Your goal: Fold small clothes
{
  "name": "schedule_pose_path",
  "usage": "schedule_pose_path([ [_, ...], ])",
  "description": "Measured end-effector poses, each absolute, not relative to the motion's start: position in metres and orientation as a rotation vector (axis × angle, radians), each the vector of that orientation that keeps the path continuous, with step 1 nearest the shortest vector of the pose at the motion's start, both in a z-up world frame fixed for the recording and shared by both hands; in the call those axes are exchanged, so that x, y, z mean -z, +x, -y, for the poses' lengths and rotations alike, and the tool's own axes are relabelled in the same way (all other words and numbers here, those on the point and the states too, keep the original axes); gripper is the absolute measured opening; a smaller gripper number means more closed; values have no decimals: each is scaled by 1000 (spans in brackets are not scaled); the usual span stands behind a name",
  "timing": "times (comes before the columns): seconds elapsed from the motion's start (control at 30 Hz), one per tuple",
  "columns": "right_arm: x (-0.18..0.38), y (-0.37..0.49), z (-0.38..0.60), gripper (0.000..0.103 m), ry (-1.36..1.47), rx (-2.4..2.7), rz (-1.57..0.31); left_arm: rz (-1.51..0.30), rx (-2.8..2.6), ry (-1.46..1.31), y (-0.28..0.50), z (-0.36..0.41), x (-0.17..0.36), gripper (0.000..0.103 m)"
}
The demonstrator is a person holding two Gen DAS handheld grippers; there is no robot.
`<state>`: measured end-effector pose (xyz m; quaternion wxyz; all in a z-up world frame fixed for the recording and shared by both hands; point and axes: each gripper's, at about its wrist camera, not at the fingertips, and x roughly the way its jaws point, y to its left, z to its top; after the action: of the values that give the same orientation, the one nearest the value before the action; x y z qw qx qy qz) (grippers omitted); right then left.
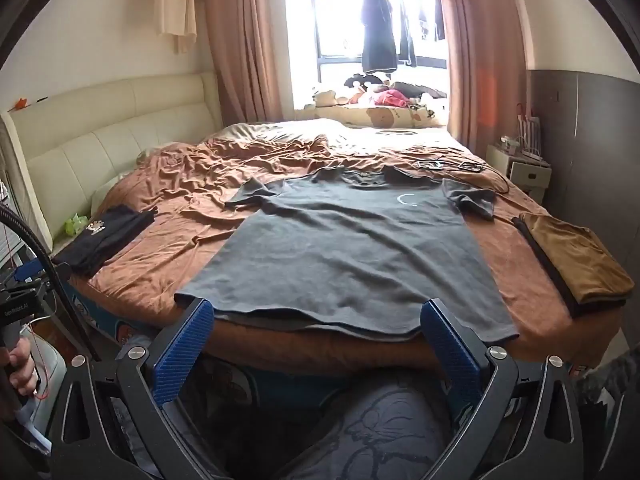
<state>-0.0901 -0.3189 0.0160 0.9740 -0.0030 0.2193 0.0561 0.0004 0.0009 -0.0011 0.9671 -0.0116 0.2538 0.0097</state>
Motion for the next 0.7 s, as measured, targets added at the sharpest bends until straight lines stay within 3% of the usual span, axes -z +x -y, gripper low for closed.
schedule_pose_path([
  [0.7,-24,-108,325,103,50,-112,-410,-462,9,-41,-25,-2,-12,103],
])
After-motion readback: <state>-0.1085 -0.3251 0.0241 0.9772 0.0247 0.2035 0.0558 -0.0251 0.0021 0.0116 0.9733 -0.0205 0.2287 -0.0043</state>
